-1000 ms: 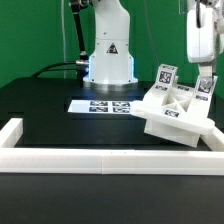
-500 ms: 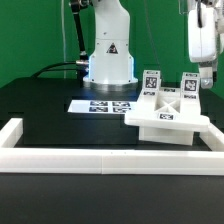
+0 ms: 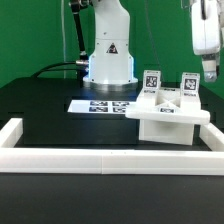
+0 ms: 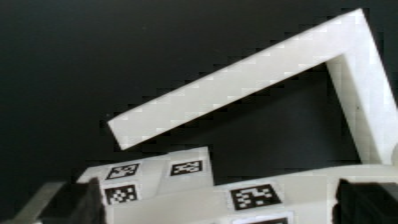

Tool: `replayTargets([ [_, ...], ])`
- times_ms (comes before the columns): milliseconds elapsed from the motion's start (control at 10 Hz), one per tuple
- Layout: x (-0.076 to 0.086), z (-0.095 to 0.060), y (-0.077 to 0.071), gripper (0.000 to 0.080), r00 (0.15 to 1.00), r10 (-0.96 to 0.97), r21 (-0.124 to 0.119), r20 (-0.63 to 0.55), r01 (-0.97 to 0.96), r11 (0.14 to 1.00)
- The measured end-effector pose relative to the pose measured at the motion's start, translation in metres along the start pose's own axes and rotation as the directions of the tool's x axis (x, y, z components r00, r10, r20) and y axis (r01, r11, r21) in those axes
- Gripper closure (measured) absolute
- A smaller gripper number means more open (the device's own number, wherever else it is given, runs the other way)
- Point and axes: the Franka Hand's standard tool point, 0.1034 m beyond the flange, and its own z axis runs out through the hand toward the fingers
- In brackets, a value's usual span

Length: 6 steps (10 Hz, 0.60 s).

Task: Assemble chair

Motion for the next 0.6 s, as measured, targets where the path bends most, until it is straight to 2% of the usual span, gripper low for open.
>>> replayTargets([
  [600,0.0015,0.0038,0.0009,0.0151,1.0,-0.023,-0.004,-0.006,0.023,1.0],
])
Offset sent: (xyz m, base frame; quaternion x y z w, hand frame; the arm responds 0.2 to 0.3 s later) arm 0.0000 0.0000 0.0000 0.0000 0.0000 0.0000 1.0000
